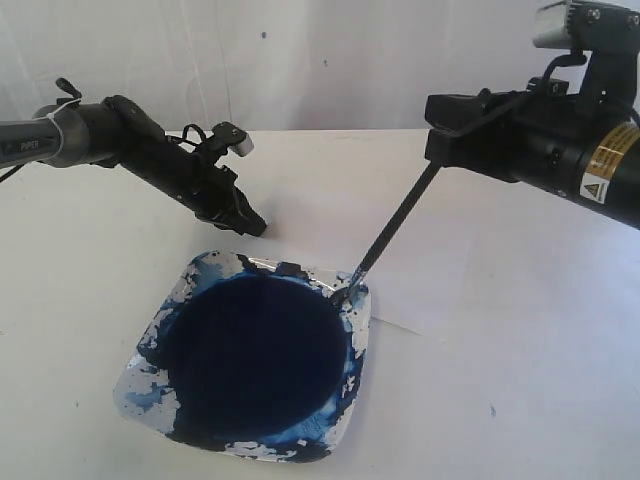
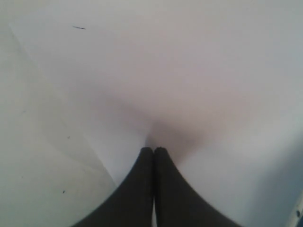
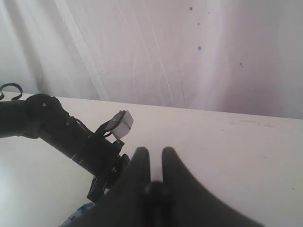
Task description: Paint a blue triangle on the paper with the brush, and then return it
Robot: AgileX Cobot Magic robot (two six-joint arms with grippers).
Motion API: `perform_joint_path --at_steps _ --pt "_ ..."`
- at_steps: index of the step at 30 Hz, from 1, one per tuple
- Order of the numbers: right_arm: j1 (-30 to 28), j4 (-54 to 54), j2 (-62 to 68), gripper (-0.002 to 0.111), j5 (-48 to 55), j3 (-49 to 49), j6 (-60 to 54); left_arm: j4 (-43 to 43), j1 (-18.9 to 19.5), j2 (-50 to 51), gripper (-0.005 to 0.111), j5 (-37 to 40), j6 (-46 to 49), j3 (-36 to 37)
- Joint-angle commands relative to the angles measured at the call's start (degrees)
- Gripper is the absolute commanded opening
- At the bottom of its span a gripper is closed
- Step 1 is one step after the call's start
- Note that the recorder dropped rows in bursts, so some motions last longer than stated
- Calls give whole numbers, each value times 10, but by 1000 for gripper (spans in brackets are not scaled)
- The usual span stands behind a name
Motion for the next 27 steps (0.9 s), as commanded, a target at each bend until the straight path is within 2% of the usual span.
perform_joint_path --at_steps 1,18,27 --pt "-1 7 -3 1 13 0 -29 5 -3 9 0 5 -1 3" --pt "-1 11 -15 1 -31 -1 5 5 -3 9 0 5 -1 3" --pt "-1 11 -26 1 -10 -1 6 5 -3 9 0 5 -1 3"
